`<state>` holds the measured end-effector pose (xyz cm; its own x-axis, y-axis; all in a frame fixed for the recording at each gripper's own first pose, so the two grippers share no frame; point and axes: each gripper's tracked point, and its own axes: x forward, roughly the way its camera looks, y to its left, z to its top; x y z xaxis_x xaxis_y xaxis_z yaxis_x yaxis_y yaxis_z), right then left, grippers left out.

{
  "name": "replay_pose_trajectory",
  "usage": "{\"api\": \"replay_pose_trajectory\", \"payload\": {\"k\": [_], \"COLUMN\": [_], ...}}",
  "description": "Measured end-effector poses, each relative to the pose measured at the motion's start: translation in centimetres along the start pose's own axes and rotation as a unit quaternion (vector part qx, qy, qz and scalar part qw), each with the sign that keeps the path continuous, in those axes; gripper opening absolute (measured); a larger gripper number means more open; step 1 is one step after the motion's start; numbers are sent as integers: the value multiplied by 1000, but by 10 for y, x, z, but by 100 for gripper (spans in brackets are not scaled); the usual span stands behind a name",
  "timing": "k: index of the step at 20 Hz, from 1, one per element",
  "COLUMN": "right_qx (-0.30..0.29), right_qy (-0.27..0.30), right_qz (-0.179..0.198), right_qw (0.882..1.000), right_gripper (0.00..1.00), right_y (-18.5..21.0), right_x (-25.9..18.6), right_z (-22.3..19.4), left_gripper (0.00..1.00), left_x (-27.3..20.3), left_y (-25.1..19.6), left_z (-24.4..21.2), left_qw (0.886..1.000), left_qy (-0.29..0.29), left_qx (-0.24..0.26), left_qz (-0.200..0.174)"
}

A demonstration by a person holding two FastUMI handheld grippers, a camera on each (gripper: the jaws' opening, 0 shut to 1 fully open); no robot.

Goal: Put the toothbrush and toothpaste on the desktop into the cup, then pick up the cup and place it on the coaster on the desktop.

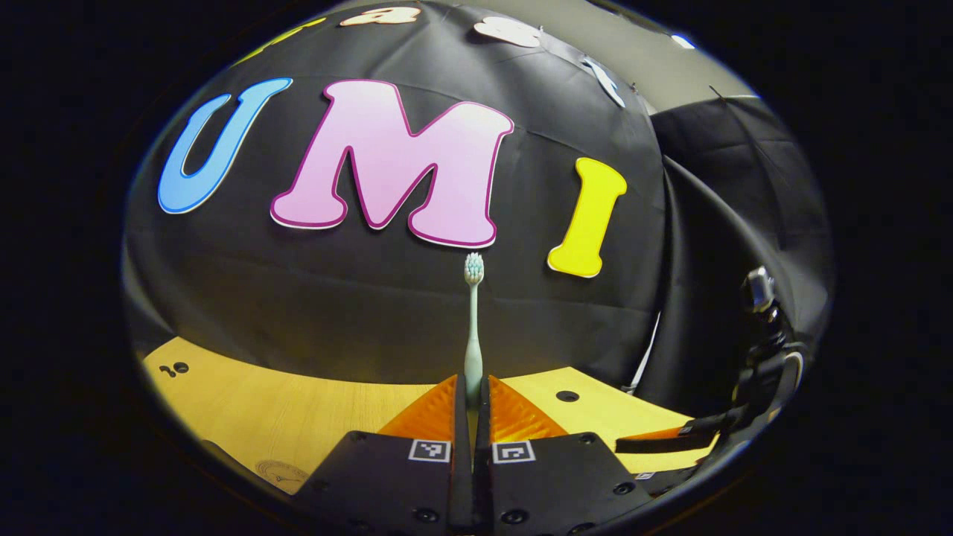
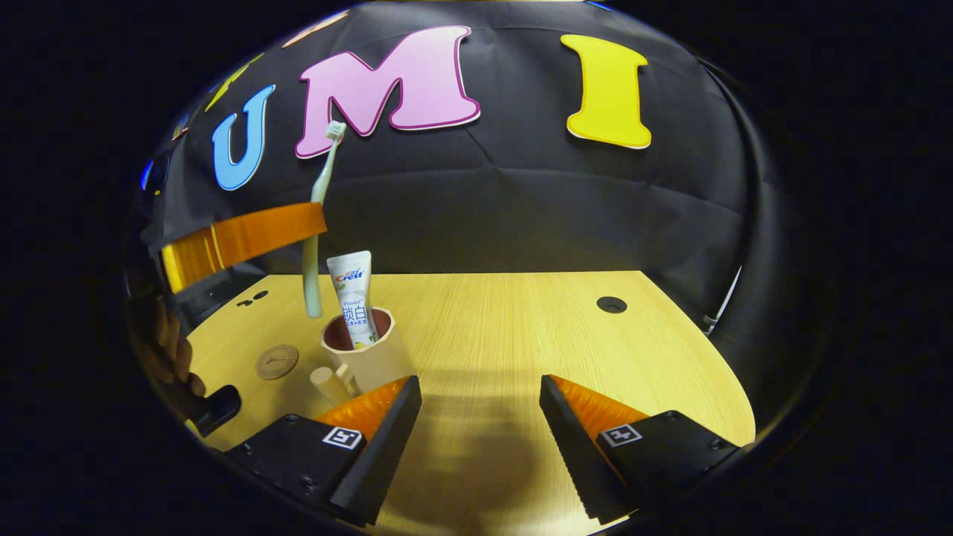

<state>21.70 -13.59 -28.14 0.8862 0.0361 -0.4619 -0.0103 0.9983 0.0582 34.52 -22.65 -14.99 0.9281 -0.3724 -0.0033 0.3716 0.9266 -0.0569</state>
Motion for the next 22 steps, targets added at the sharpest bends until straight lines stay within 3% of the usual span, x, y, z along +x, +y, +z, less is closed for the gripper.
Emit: {"api": "replay_pose_trajectory", "payload": {"k": [9, 13, 14, 18, 22], "right_qx": [14, 12, 11, 9, 8], "right_qy": [26, 26, 23, 25, 29], "right_qz": [14, 15, 13, 15, 23], "right_qw": [999, 999, 1000, 1000, 999], "right_gripper": [99, 99, 99, 99, 99], "right_y": [14, 15, 14, 14, 17], "right_x": [4, 4, 5, 9, 17], "right_z": [-33, -35, -34, -32, -17], "left_gripper": [9, 13, 22, 84, 94], "left_x": [12, 4, 0, -16, -50], "left_y": [14, 14, 14, 18, 33], "left_z": [-35, -58, -58, -60, -53], "left_qw": [999, 1000, 1000, 999, 999], "left_qy": [-35, -17, -20, -15, -4], "left_qx": [8, 14, 13, 18, -22], "left_qz": [12, 13, 15, 23, 48]}}
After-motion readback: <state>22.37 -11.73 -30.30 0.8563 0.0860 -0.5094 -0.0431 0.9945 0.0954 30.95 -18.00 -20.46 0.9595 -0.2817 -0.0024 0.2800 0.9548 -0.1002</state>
